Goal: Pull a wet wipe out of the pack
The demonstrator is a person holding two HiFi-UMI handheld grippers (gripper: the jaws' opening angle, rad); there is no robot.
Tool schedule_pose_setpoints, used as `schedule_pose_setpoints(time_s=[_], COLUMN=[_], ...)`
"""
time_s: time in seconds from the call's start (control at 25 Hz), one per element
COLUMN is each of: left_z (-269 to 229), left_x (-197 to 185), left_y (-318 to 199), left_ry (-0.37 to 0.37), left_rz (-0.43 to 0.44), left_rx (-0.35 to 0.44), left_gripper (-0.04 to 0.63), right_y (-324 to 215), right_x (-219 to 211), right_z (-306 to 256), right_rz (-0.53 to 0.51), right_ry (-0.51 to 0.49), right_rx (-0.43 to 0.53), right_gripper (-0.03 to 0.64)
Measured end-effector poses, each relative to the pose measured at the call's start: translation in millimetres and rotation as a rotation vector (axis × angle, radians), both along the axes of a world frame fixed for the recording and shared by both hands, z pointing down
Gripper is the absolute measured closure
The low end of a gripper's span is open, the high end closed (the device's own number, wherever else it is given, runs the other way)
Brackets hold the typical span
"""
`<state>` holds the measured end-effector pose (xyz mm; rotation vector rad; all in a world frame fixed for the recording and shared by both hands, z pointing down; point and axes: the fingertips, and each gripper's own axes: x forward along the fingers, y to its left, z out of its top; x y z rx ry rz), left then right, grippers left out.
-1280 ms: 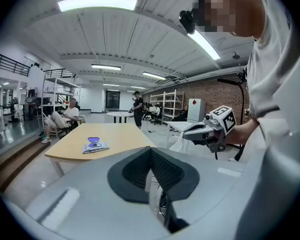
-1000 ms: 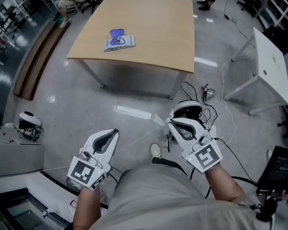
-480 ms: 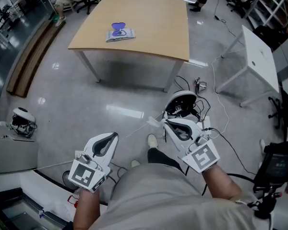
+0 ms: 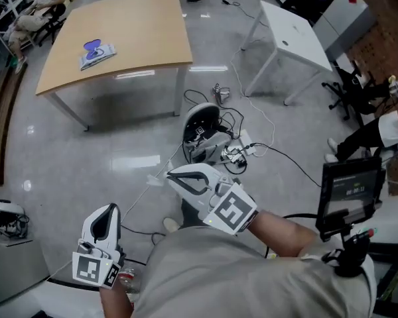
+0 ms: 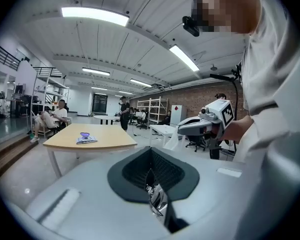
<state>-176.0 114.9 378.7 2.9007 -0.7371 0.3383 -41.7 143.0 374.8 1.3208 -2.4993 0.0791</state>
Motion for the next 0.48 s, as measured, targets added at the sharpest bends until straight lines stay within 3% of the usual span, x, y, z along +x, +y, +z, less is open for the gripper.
schedule_pose_setpoints(time_s=[0.48], left_z=[14], left_x=[13], left_y=[-6], left_ry=[-0.001], left_rz=[0.015], left_rx=[-0.033], left_gripper=[0.589], right_y=[-1], right_x=[6], right_z=[7], right_rz=[-0.002], right_ry=[-0.004], right_rx=[0.001], right_gripper=[0.614])
